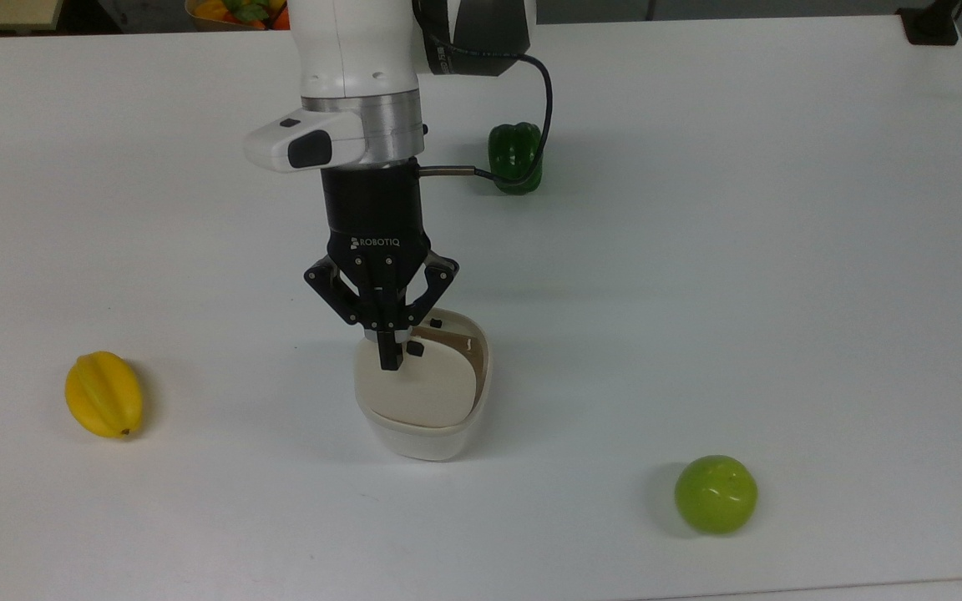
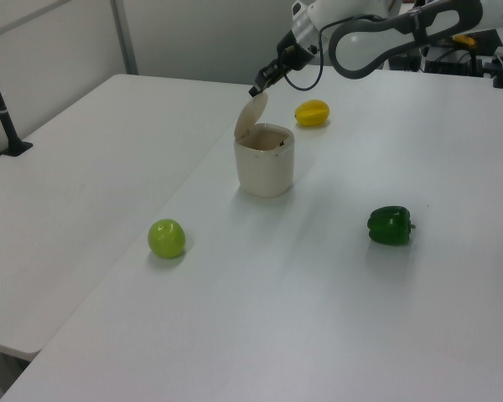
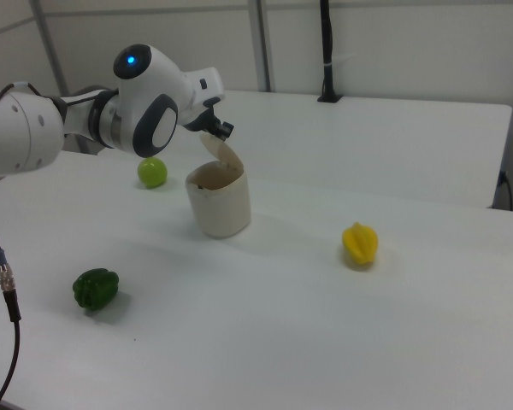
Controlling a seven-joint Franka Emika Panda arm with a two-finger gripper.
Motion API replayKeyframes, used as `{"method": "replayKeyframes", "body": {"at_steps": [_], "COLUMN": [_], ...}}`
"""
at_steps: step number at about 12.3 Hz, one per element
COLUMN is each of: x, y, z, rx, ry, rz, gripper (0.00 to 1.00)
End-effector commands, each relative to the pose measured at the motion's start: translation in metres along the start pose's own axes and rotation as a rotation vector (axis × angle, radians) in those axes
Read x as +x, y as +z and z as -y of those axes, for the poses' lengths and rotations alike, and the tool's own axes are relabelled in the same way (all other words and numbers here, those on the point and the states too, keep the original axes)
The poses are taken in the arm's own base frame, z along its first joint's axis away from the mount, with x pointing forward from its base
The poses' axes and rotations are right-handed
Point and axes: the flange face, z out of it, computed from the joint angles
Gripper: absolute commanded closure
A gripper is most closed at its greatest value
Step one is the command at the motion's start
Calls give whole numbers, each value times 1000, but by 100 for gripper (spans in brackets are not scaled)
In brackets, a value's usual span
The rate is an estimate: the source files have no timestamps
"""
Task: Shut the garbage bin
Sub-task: 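Push the raised lid down onto the bin rim with the gripper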
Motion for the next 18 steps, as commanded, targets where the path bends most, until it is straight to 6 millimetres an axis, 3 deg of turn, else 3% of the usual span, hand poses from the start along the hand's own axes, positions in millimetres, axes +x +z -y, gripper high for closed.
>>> {"method": "replayKeyframes", "body": {"at_steps": [1, 12, 18], "x": [-3, -41, -55], "y": [-1, 17, 27], "z": [3, 9, 7], "rx": [-10, -26, -30], "ry": [-25, -40, -45], "rz": [59, 348, 383], "gripper": [100, 100, 100]}}
